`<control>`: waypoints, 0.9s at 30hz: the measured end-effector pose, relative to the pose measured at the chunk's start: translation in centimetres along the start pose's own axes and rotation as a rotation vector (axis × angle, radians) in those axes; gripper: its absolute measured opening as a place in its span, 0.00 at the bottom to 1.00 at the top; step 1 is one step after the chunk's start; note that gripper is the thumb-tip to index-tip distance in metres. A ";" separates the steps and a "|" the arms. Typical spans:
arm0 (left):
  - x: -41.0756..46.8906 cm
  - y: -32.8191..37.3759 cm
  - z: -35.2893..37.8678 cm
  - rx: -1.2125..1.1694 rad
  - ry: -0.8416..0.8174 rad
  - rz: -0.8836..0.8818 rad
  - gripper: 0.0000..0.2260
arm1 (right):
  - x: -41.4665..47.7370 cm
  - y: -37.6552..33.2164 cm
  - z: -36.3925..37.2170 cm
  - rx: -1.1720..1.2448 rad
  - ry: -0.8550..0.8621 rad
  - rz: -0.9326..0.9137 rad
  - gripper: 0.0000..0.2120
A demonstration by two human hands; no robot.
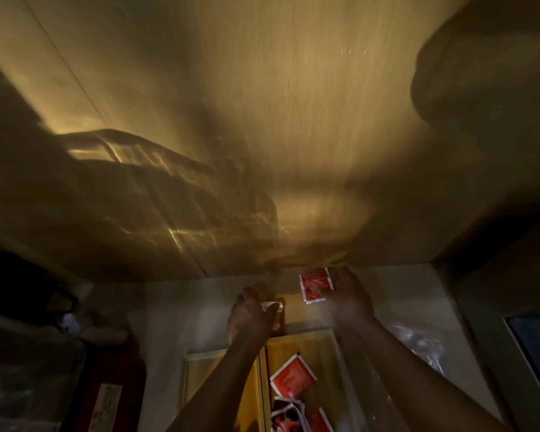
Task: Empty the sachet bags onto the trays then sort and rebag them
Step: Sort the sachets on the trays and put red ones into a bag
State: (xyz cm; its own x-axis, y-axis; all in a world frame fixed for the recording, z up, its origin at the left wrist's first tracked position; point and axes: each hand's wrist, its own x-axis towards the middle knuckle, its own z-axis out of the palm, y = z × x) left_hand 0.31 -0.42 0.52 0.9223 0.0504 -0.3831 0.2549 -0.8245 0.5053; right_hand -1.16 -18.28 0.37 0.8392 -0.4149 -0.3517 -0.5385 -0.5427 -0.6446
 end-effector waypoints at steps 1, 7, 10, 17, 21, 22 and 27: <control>0.3 -0.2 0.5 0.040 -0.007 -0.020 0.26 | 0.5 0.0 0.7 -0.042 0.022 0.022 0.20; 1.2 -0.5 1.9 0.068 -0.051 -0.036 0.26 | 2.1 0.0 2.7 -0.262 0.043 0.080 0.28; 1.2 -0.7 1.8 -0.093 -0.131 -0.022 0.15 | 2.4 0.4 2.6 -0.155 -0.014 0.083 0.24; -0.5 -1.7 0.0 -0.381 -0.035 -0.039 0.07 | 0.7 1.0 0.9 0.088 0.014 0.034 0.05; -2.4 -2.2 -2.0 -0.587 -0.043 -0.094 0.10 | -1.7 -0.1 -0.6 0.396 -0.021 -0.026 0.10; -3.0 -2.3 -2.4 -0.634 -0.042 -0.079 0.10 | -2.5 -0.4 -0.9 0.451 -0.051 -0.022 0.10; -6.6 -3.8 -4.1 -0.750 0.002 -0.077 0.09 | -7.6 -0.6 -0.6 0.469 -0.284 -0.022 0.09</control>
State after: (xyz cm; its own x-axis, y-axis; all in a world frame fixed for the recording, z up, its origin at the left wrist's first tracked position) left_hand -5.55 4.72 4.30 0.8940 0.0940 -0.4380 0.4478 -0.2136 0.8682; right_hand -7.30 -15.29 3.84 0.8725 -0.1583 -0.4623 -0.4832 -0.1383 -0.8645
